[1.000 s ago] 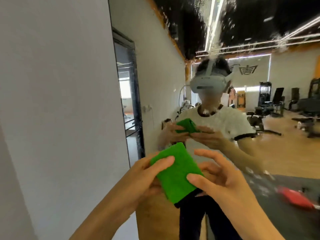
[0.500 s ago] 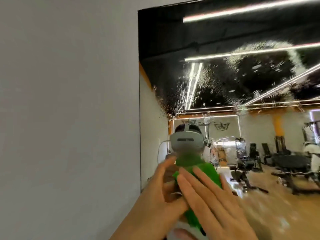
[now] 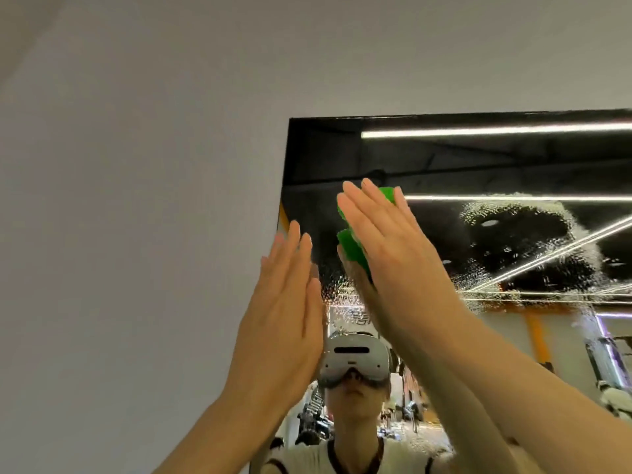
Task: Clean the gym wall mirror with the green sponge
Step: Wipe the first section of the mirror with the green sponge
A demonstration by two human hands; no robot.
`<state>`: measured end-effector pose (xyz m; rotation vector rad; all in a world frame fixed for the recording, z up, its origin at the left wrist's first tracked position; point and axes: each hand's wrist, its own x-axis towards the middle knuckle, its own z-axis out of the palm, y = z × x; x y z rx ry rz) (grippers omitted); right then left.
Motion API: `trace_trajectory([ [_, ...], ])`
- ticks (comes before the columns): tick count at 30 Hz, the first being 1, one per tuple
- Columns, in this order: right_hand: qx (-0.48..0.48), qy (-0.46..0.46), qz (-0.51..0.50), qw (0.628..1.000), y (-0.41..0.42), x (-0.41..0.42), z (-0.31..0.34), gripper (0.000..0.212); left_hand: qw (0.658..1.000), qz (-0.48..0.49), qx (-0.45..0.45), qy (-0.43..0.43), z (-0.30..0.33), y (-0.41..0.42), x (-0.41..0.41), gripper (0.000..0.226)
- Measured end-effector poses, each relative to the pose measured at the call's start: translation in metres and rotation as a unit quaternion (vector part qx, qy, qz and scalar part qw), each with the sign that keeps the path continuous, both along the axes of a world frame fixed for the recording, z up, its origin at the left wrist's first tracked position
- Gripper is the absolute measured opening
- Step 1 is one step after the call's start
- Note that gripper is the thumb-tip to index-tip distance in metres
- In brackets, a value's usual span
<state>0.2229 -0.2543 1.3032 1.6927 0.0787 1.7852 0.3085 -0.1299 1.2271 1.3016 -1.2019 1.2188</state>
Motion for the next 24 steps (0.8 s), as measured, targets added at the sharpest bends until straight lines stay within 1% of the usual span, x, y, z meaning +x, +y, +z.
trace_trajectory([
  [1, 0.005, 0.005, -0.015, 1.0, -0.004, 0.007, 0.004, 0.08, 0.999, 0.026, -0.013, -0.022, 0.0, -0.008, 0.011, 0.049],
  [3, 0.016, 0.018, -0.048, 0.999, -0.011, 0.018, 0.0, 0.077, 0.998, 0.034, -0.034, -0.047, -0.005, -0.021, 0.028, 0.053],
  [5, 0.025, 0.017, -0.055, 0.998, -0.013, 0.024, -0.012, 0.058, 0.997, 0.037, -0.04, -0.056, -0.013, -0.032, 0.04, 0.057],
  [6, 0.045, 0.023, -0.04, 0.998, -0.01, 0.024, -0.016, 0.055, 0.997, 0.048, -0.035, -0.052, -0.016, -0.035, 0.043, 0.058],
  [8, 0.085, 0.033, -0.006, 0.996, -0.003, 0.024, -0.013, 0.063, 0.999, 0.048, -0.009, -0.01, -0.019, -0.038, 0.049, 0.063],
  [9, 0.089, 0.021, -0.001, 0.996, 0.0, 0.025, -0.009, 0.063, 0.998, 0.051, 0.01, 0.017, -0.019, -0.036, 0.05, 0.071],
  [11, 0.094, 0.005, -0.024, 0.995, 0.002, 0.028, -0.001, 0.061, 0.996, 0.078, 0.019, 0.033, -0.019, -0.036, 0.052, 0.085],
  [12, 0.092, -0.001, -0.042, 0.995, -0.001, 0.029, 0.0, 0.06, 0.996, 0.09, 0.011, 0.025, -0.018, -0.038, 0.053, 0.087],
  [13, 0.086, -0.005, -0.062, 0.994, -0.008, 0.025, -0.001, 0.06, 0.994, 0.107, 0.005, 0.007, -0.018, -0.04, 0.054, 0.084],
  [15, 0.095, -0.02, -0.085, 0.992, -0.029, 0.008, -0.008, 0.061, 0.99, 0.138, -0.004, -0.027, -0.017, -0.043, 0.058, 0.073],
  [18, 0.188, -0.043, -0.052, 0.98, -0.053, -0.018, -0.019, 0.065, 0.987, 0.145, -0.045, -0.056, -0.016, -0.048, 0.061, 0.06],
  [20, 0.214, -0.062, -0.06, 0.973, -0.04, -0.007, -0.017, 0.063, 0.982, 0.162, -0.063, -0.08, -0.016, -0.048, 0.061, 0.059],
  [22, 0.173, -0.047, -0.085, 0.98, -0.012, 0.022, -0.008, 0.063, 0.976, 0.188, -0.059, -0.089, -0.017, -0.045, 0.059, 0.06],
  [24, 0.098, -0.011, -0.119, 0.988, 0.011, 0.048, -0.002, 0.064, 0.978, 0.186, -0.055, -0.082, -0.016, -0.042, 0.055, 0.063],
])
